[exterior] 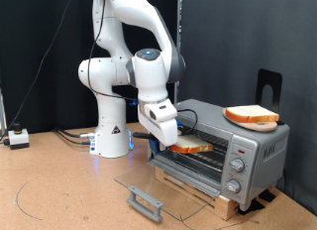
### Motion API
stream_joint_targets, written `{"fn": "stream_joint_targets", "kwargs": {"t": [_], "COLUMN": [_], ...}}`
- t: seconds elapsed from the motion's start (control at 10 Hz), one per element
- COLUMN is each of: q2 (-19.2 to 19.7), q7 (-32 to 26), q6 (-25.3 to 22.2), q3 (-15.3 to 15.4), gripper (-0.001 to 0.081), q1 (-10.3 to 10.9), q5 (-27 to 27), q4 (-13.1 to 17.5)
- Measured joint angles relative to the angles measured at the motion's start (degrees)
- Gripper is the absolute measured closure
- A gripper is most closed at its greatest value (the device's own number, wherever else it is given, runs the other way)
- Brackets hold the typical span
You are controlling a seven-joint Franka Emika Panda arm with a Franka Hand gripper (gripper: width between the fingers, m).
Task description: Make a piece of toast with the oven
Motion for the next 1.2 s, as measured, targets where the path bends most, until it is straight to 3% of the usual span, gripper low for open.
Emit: {"fn": "stream_joint_targets", "kwargs": {"t": [0.2,0.7,0.9,1.2], "q2": [0.0,-0.3,-0.3,-0.3], "q7": [-1.8,-15.1,-16.7,-16.8], "q6": [0.8,-3.9,-4.4,-5.9], "q3": [-0.3,-7.5,-9.3,-10.0], "gripper": [0.0411,0.0411,0.0411,0.0411], "q1": [-0.8,-7.2,-9.4,-10.3], "q5": [-2.0,-6.3,-6.9,-7.0], "q4": [-0.1,1.5,2.1,2.9]}}
